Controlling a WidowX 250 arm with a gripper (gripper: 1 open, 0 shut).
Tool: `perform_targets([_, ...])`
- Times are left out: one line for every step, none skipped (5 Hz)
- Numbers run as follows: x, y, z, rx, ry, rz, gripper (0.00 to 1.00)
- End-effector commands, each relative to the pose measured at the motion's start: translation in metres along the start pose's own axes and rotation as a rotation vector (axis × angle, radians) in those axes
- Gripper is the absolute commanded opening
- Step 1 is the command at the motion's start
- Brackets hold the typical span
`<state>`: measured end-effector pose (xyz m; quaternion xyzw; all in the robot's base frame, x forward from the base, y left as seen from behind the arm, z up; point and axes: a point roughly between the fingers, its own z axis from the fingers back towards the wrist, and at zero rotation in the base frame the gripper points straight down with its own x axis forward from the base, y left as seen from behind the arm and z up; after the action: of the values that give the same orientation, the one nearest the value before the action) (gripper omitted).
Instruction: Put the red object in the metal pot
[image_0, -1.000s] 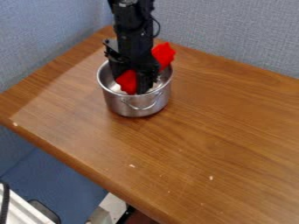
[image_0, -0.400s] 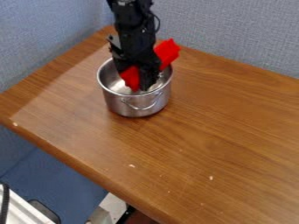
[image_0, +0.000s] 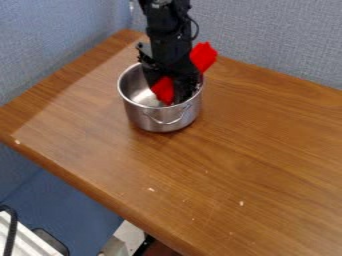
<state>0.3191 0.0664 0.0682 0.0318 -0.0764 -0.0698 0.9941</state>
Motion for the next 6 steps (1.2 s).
perform_targets([0.011, 0.006, 0.016, 0.013, -0.042, 0.010, 0.00])
perform_targets([0.013, -0.005, 0.017, 0.010, -0.040, -0.011, 0.00])
perform_targets([0.014, -0.015, 0.015, 0.007, -0.032, -0.035, 0.00])
perform_targets([-0.005, -0.016, 0.016, 0.024, -0.013, 0.013, 0.00])
perform_targets([-0.016, -0.016, 0.037, 0.031, -0.057, 0.077, 0.00])
perform_targets([-0.006, -0.017, 0.066, 0.036, -0.099, 0.096, 0.00])
